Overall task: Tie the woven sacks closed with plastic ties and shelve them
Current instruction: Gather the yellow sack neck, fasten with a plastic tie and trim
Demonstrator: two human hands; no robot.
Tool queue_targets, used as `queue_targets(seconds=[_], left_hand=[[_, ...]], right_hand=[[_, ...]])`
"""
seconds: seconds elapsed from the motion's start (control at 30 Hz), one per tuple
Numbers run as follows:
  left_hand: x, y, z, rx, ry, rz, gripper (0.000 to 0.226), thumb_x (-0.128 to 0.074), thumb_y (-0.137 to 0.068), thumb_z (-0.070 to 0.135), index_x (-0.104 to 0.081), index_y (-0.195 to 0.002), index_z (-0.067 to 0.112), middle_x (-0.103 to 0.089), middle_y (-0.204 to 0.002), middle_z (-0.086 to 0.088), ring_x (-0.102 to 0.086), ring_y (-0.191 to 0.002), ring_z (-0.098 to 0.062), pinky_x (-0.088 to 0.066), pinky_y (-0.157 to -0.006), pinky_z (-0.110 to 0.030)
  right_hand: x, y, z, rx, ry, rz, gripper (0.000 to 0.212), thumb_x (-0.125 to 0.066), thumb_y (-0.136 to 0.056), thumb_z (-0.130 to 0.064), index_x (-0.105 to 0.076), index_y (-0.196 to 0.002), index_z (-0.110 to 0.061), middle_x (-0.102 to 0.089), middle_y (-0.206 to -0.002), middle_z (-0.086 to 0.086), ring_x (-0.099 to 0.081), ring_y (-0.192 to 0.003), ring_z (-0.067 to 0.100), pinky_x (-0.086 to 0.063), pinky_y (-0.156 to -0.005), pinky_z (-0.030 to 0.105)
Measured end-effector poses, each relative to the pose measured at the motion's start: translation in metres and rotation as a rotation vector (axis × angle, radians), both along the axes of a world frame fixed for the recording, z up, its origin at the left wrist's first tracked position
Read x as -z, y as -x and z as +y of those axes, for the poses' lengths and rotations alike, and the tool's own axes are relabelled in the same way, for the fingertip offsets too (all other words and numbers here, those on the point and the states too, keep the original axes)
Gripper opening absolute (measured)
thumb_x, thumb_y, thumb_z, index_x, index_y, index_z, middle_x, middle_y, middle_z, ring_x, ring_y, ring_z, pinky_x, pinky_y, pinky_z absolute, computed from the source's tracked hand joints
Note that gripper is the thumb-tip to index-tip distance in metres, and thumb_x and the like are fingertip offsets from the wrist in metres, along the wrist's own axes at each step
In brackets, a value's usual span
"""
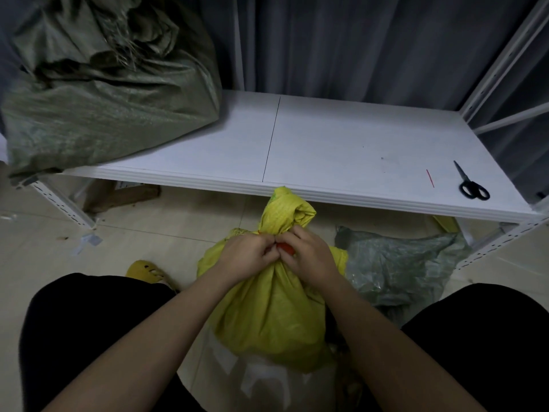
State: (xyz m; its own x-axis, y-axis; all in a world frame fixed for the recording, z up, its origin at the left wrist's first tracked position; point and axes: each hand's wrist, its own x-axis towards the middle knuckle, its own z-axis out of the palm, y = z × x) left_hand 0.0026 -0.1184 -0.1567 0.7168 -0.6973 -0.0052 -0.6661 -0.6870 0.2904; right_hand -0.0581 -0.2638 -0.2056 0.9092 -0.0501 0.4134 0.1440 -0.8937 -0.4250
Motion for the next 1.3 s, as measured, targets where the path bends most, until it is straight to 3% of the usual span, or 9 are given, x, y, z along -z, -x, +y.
queue_targets(seconds=[0.17,0.43,0.63,0.77,0.87,1.07,1.3], left_hand=[[0.006,-0.009,-0.013,0.015,0.024,0.038,0.027,-0.047,-0.092,0.036,-0.062,-0.102,0.017,-0.069,-0.099,-0.008,-0.062,-0.097,-0.029,-0.04,-0.07,-0.032],[0.021,-0.024,-0.023,0.033,0.11,0.087,0.023,-0.051,-0.092,0.032,-0.059,-0.081,0.012,-0.068,-0.084,-0.011,-0.062,-0.082,-0.028,-0.03,-0.06,-0.03],[0.022,-0.034,-0.032,-0.005,0.069,0.068,0.023,-0.045,-0.094,0.036,-0.058,-0.094,0.017,-0.068,-0.095,-0.008,-0.062,-0.092,-0.028,-0.031,-0.063,-0.03],[0.024,-0.039,-0.049,-0.044,0.065,0.015,0.025,-0.039,-0.097,0.037,-0.054,-0.097,0.017,-0.068,-0.096,-0.007,-0.062,-0.093,-0.03,-0.033,-0.064,-0.031],[0.022,-0.041,-0.073,-0.032,0.086,-0.002,0.025,-0.038,-0.097,0.036,-0.053,-0.095,0.016,-0.068,-0.093,-0.008,-0.062,-0.091,-0.031,-0.035,-0.064,-0.032],[0.019,-0.036,-0.14,0.051,0.04,-0.043,0.027,-0.034,-0.099,0.035,-0.051,-0.101,0.015,-0.066,-0.099,-0.009,-0.061,-0.096,-0.03,-0.032,-0.064,-0.032],[0.014,-0.033,-0.208,0.172,-0.241,-0.151,0.023,-0.041,-0.096,0.029,-0.053,-0.112,0.018,-0.064,-0.11,-0.011,-0.057,-0.106,-0.032,-0.038,-0.077,-0.032]], right_hand=[[0.006,-0.011,-0.014,-0.014,-0.041,0.056,0.021,-0.051,-0.082,-0.031,-0.064,-0.091,-0.018,-0.064,-0.083,0.0,-0.059,-0.078,0.022,-0.045,-0.064,0.031],[0.018,-0.029,-0.031,-0.009,-0.138,0.029,0.02,-0.054,-0.082,-0.029,-0.067,-0.093,-0.02,-0.069,-0.086,-0.004,-0.061,-0.08,0.021,-0.047,-0.07,0.031],[0.021,-0.041,-0.036,-0.024,-0.187,0.092,0.02,-0.061,-0.083,-0.023,-0.069,-0.101,-0.019,-0.071,-0.094,-0.004,-0.061,-0.086,0.018,-0.047,-0.073,0.03],[0.017,-0.031,-0.056,-0.012,-0.207,0.134,0.032,-0.057,-0.087,-0.032,-0.065,-0.118,-0.026,-0.069,-0.104,-0.001,-0.061,-0.094,0.014,-0.047,-0.078,0.025],[0.012,-0.017,-0.08,0.125,-0.283,0.016,0.032,-0.05,-0.089,-0.029,-0.068,-0.114,-0.022,-0.064,-0.098,-0.001,-0.058,-0.09,0.008,-0.043,-0.075,0.013],[0.001,-0.002,-0.155,0.591,-0.453,-0.05,0.018,-0.057,-0.087,-0.01,-0.071,-0.098,-0.011,-0.065,-0.095,0.01,-0.061,-0.086,0.024,-0.051,-0.077,0.035],[0.0,0.019,-0.244,0.949,-0.547,-0.1,0.023,-0.054,-0.093,-0.019,-0.067,-0.105,-0.005,-0.062,-0.106,0.016,-0.059,-0.093,0.028,-0.042,-0.077,0.026]])
